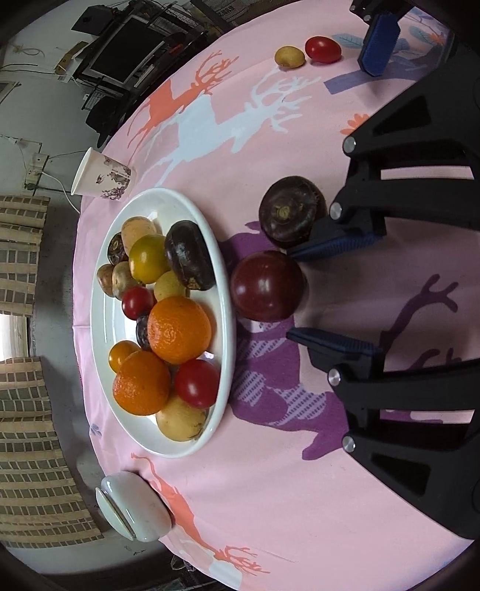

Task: Organize fruits
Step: 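Withdraw both tools and grasp a dark red plum with the left tool, then lift the plum with the left tool while the right tool grasps a dark brown fruit, then lower the plum and brown fruit onto the plate and open both tools, then move both tools to the last two fruits and grasp the red tomato with the right tool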

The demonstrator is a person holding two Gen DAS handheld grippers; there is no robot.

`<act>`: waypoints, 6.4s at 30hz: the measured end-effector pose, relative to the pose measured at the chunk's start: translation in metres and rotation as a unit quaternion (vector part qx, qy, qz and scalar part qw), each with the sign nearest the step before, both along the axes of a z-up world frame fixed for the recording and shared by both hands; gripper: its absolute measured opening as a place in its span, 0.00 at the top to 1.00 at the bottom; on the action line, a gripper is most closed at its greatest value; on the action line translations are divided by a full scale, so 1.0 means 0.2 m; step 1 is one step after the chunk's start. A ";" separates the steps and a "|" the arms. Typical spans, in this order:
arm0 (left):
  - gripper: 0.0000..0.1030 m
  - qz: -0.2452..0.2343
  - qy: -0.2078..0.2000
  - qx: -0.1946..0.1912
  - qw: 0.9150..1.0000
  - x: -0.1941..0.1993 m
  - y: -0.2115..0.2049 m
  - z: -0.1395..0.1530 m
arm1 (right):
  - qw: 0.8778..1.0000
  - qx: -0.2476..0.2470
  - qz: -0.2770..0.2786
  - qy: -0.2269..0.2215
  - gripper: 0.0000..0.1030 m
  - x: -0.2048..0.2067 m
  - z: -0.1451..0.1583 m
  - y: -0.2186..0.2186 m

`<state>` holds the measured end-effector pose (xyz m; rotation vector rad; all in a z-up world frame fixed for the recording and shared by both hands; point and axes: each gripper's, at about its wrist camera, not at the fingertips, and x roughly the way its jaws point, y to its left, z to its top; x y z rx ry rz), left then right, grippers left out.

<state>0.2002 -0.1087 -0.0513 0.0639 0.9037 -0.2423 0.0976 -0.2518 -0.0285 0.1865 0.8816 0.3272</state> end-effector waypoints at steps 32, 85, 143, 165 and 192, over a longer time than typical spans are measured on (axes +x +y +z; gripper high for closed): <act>0.64 0.014 -0.017 -0.043 0.999 -0.38 0.37 0.06 | 0.998 -0.067 -0.012 0.015 0.48 0.13 -0.09 0.11; 0.64 0.047 -0.019 -0.052 0.997 -0.22 0.48 0.09 | 0.995 -0.091 0.010 0.031 0.57 0.49 -0.12 0.34; 0.30 0.023 -0.074 -0.053 0.996 0.04 0.40 0.53 | 0.992 -0.064 -0.019 -0.105 0.58 0.44 0.25 0.20; 0.25 -0.054 -0.018 -0.040 0.998 -0.60 -0.02 0.18 | 0.990 -0.095 -0.107 -0.012 0.58 -0.28 -0.03 -0.39; 0.33 -0.178 -0.018 0.005 0.984 -0.21 -0.52 0.13 | 0.993 -0.034 -0.115 -0.023 0.71 -0.22 0.00 -0.39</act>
